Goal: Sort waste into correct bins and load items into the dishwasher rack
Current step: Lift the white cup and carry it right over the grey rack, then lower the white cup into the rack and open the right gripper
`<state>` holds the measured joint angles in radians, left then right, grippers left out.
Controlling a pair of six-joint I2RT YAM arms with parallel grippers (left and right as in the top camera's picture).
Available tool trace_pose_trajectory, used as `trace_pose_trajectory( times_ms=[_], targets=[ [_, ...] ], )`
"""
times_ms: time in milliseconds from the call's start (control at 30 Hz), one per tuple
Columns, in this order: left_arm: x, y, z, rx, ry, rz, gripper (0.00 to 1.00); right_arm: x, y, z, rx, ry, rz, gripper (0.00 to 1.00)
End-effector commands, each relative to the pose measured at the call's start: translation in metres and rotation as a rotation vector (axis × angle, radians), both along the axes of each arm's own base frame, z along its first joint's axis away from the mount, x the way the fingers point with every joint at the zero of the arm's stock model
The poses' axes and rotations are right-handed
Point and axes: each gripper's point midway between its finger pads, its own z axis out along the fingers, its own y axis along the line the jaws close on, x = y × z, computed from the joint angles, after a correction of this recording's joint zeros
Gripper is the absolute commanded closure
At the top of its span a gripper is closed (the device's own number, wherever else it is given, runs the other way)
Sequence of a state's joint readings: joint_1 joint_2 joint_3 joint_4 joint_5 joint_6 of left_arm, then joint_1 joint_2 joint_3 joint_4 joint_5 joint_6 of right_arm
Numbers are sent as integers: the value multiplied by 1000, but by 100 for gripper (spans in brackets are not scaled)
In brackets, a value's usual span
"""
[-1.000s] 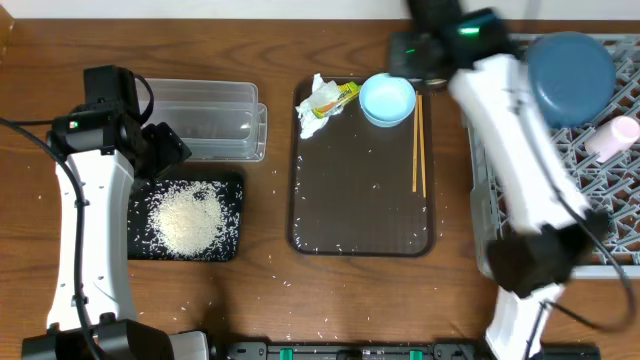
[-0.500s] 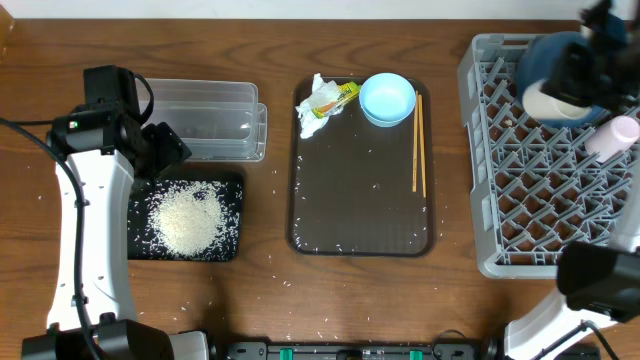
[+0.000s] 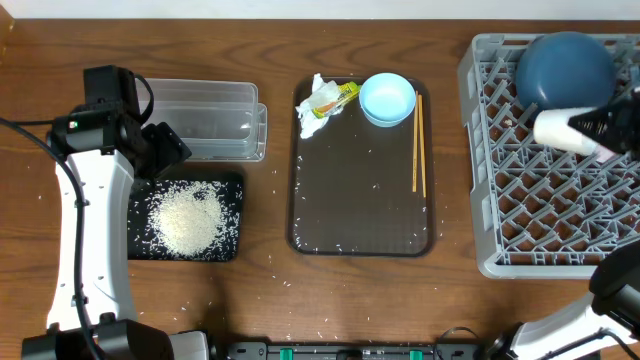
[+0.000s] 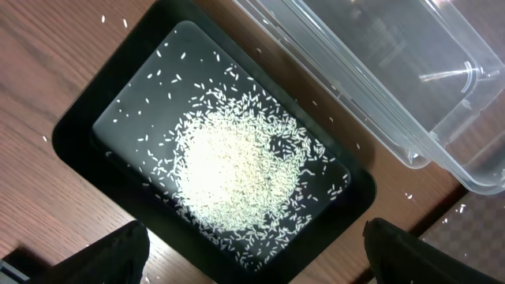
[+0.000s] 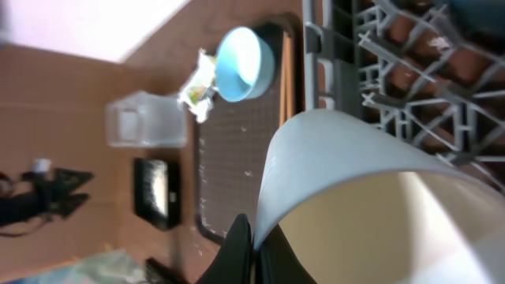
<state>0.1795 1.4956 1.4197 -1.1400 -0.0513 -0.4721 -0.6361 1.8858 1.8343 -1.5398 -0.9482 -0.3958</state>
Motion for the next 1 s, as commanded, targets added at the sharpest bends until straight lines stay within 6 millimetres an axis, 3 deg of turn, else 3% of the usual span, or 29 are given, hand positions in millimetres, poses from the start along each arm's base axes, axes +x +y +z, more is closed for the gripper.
trace_pose_trajectory(
  times_ms=[0,300,667,967],
  targets=[
    [-2,0,4,2,-13,6,10,5,7,0,165,-134,2,99],
    [-2,0,4,2,-13,6,10,11,-2,-52,271,-141,-89,99],
    [-2,0,4,2,-13,6,10,8,-9,-84,317,-87,-134,99],
    [-2,0,4,2,-13,6,10,-7,-33,-109,250,78,-236,99]
  ],
)
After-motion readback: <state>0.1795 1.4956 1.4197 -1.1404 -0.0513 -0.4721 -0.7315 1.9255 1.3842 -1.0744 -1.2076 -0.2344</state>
